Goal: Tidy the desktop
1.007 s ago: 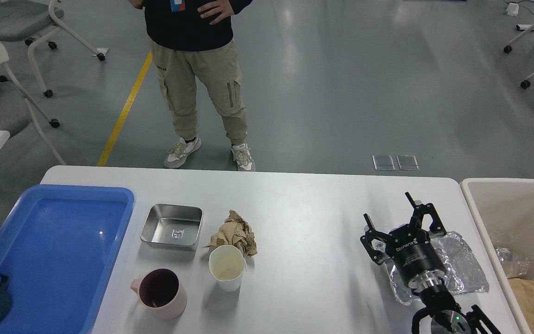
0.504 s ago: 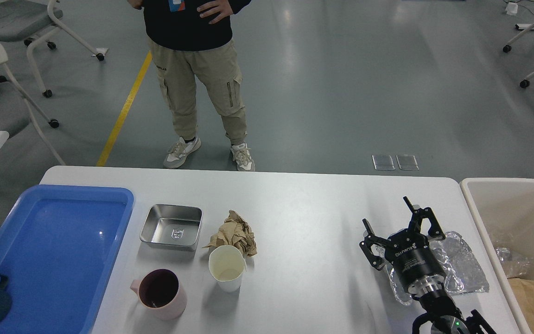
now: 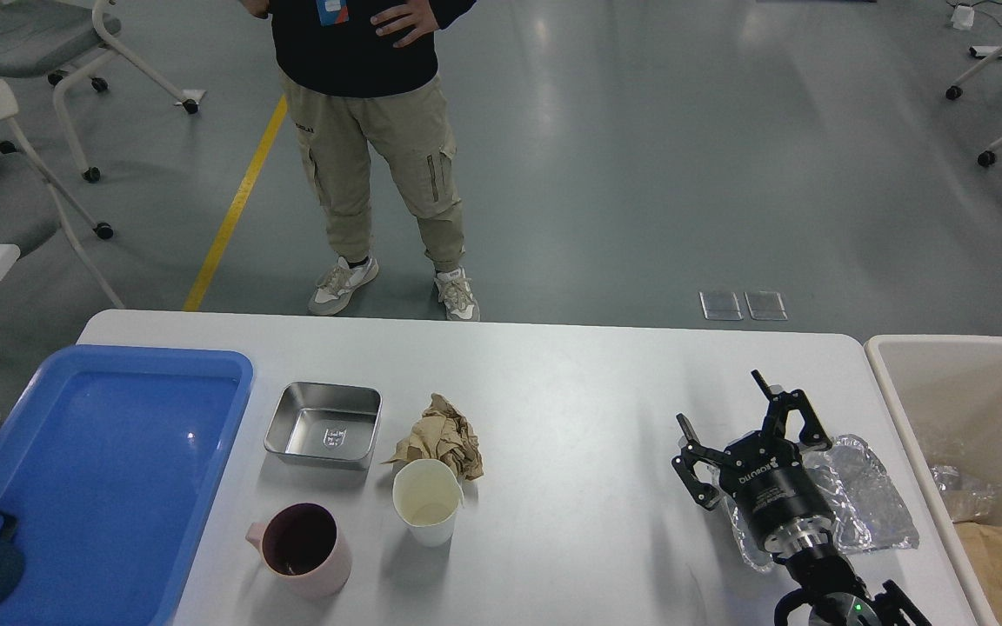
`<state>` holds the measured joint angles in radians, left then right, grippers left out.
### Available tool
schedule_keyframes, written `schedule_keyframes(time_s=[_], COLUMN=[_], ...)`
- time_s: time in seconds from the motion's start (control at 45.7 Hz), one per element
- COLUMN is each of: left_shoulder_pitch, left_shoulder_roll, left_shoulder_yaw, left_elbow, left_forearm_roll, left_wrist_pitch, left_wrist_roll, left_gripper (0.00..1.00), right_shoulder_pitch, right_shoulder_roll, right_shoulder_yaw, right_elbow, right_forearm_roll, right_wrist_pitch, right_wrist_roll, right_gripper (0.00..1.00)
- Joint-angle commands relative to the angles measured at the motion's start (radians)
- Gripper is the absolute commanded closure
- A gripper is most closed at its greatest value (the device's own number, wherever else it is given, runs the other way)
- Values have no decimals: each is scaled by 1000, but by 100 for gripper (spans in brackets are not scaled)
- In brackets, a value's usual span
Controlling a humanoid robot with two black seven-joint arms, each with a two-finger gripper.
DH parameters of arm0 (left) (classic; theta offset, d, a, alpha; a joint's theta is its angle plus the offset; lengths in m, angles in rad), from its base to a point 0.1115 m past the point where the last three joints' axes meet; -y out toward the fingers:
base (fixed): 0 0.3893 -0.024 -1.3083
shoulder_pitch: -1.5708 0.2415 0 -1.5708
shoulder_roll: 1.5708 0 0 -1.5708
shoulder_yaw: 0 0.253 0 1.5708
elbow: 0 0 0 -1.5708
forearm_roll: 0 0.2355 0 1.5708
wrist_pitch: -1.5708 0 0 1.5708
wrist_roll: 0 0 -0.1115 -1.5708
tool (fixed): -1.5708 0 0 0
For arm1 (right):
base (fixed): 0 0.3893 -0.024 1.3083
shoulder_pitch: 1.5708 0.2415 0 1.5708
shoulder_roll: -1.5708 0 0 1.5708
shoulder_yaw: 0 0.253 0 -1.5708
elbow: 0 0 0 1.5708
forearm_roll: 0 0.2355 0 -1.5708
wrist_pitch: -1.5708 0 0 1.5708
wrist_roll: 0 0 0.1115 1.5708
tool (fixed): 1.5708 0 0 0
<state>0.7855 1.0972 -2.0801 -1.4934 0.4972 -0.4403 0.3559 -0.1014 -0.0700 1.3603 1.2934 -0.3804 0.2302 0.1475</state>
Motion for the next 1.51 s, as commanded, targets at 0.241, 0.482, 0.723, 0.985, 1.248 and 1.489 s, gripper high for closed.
schedule_keyframes(time_s=[0.241,0.482,0.723,0.985,1.248,1.489], left_shoulder_pitch=[0,0,0,0,0,0], left_shoulder_roll=[213,323,431,463,362,293], left_shoulder_yaw=[5,20,55,66,80,114], left_elbow=[94,188,243,243,214,162], left_forearm_roll=[-72,-112,-146,-132,-135,-149], left_wrist_pitch=[2,0,-3,2,-5,-6], left_wrist_roll=[1,3,3,1,-15,-58], left_gripper=[3,3,3,3,3,3], right_shoulder_pitch=[-3,-4,-15,-27,-34,-32], right_shoulder_roll=[22,22,15,15,13,12], right_shoulder_yaw=[-20,-20,-21,-20,-20,-18], right_elbow=[0,0,1,6,7,7], right_forearm_roll=[-35,-35,-41,-41,-41,-41], right_wrist_pitch=[-8,-8,-6,-6,-5,-5], right_wrist_roll=[1,1,1,1,1,1], right_gripper=[0,0,0,0,0,0])
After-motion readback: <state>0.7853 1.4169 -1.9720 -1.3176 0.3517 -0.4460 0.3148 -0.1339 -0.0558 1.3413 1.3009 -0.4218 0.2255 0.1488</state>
